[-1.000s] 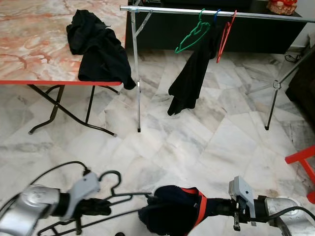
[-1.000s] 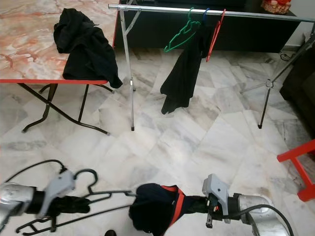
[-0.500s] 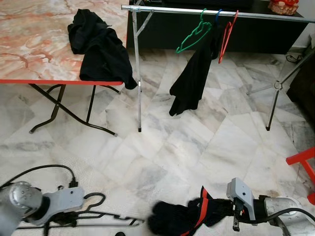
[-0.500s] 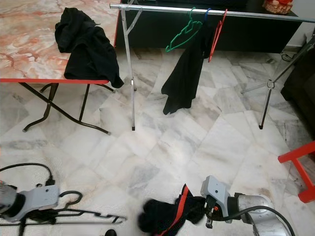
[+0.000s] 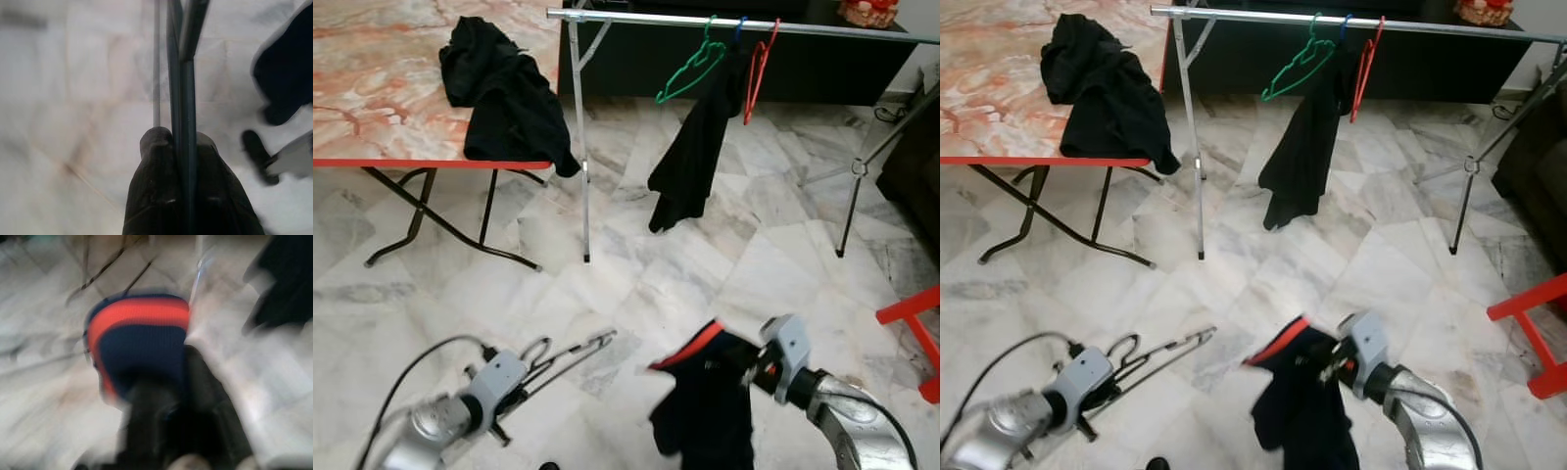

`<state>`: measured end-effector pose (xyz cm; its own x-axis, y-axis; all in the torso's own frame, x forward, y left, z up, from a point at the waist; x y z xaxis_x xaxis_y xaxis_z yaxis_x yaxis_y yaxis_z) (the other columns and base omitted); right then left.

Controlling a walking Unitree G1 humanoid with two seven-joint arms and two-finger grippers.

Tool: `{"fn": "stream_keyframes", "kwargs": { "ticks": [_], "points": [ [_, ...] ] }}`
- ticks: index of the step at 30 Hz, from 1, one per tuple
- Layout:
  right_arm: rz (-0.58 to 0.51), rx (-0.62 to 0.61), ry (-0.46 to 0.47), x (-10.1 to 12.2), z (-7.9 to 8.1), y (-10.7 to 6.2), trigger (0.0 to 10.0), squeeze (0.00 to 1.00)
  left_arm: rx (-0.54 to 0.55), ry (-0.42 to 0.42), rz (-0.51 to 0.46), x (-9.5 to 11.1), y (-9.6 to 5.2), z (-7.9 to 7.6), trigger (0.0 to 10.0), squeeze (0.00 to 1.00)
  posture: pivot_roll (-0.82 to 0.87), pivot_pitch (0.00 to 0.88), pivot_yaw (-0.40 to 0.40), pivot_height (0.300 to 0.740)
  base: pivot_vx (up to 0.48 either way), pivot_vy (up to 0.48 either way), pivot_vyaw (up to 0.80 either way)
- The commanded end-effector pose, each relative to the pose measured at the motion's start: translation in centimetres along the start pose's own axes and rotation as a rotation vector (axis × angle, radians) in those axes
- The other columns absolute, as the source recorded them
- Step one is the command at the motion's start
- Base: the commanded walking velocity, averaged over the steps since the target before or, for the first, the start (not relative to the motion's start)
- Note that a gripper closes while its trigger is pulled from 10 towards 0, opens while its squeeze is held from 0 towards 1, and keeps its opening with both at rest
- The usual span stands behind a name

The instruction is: Hang hanger

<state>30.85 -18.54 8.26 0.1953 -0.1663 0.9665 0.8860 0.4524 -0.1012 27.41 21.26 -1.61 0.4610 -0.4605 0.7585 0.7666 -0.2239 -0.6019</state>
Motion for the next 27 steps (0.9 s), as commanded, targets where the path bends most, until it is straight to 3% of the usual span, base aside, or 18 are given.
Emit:
{"fn": "stream_keyframes", "kwargs": {
  "ticks": [1, 4, 6, 8, 10, 11, 12, 16, 19, 23, 27],
  "points": [
    [-0.13, -0.163, 0.029, 1.9, -0.4, -0.7, 0.0, 0.0, 0.101, -0.071, 0.123, -3.6, -0.7, -0.1, 10.0, 0.0, -0.01, 0.228, -0.087, 0.74, 0.0, 0.0, 0.0],
    [-0.176, -0.362, 0.127, 1.6, -1.0, -1.6, 0.0, 0.0, 0.2, -0.223, 0.159, -5.4, -1.1, -0.1, 10.0, 0.0, 0.0, 0.22, -0.083, 0.74, 0.0, 0.0, 0.0],
    [-0.204, -0.526, 0.154, 1.4, -1.5, -2.8, 0.0, 0.0, 0.304, -0.377, 0.214, -7.7, -1.9, 0.0, 10.0, 0.0, 0.01, 0.215, -0.081, 0.74, 0.0, 0.0, 0.0],
    [-0.214, -0.57, 0.109, 1.7, -1.5, -3.2, 0.0, 0.0, 0.322, -0.379, 0.258, -8.7, -2.3, -0.2, 10.0, 0.0, 0.01, 0.206, -0.073, 0.74, 0.0, 0.0, 0.0],
    [-0.27, -0.605, 0.015, 3.4, -0.8, -3.7, 1.7, 0.0, 0.316, -0.364, 0.339, -11.0, -3.4, -1.3, 10.0, 0.0, -0.01, 0.191, -0.06, 0.74, 0.0, 0.0, 0.0],
    [-0.296, -0.621, -0.011, 4.1, -0.5, -3.9, 3.5, 0.0, 0.312, -0.364, 0.368, -11.8, -3.9, -1.8, 10.0, 0.0, -0.01, 0.179, -0.055, 0.74, 0.0, 0.0, 0.0],
    [-0.329, -0.643, -0.037, 4.9, -0.3, -4.2, 10.0, 0.0, 0.316, -0.391, 0.391, -12.8, -4.4, -2.3, 10.0, 0.0, -0.02, 0.168, -0.051, 0.74, 0.0, 0.0, 0.0],
    [-0.372, -0.684, -0.088, 6.0, 0.1, -4.4, 10.0, 0.0, 0.354, -0.441, 0.4, -13.8, -5.2, -2.7, 10.0, 0.0, -0.03, 0.139, -0.057, 0.74, 0.0, 0.0, 0.0],
    [-0.371, -0.683, -0.102, 6.2, 0.1, -4.2, 10.0, 0.0, 0.353, -0.429, 0.415, -13.9, -5.2, -2.8, 10.0, 0.0, -0.03, 0.114, -0.059, 0.74, 0.0, 0.0, 0.0],
    [-0.378, -0.696, -0.118, 6.8, 0.5, -3.6, 10.0, 0.0, 0.346, -0.468, 0.354, -12.9, -4.3, -3.5, 10.0, 0.0, -0.02, 0.087, -0.064, 0.74, 0.0, 0.0, 0.0],
    [-0.414, -0.764, -0.044, 7.0, 0.4, -3.6, 10.0, 0.0, 0.349, -0.455, 0.349, -12.4, -3.8, -3.6, 10.0, 0.0, -0.01, 0.079, -0.061, 0.74, 0.0, 0.0, 0.0]
  ]
}}
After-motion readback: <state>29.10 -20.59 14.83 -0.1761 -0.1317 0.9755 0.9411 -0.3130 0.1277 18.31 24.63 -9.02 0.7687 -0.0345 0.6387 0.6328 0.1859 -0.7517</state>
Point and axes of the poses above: a point about 5 cm out from each wrist's last joint towards the gripper, its own y axis pointing out of the wrist towards the gripper, its own x axis along the axis of the wrist's last joint, z = x × y, the point moved 2 cm from there along y, pointing out of the wrist towards the gripper, and after that the axes turned 9 degrees about y, right-handed, at the moved point
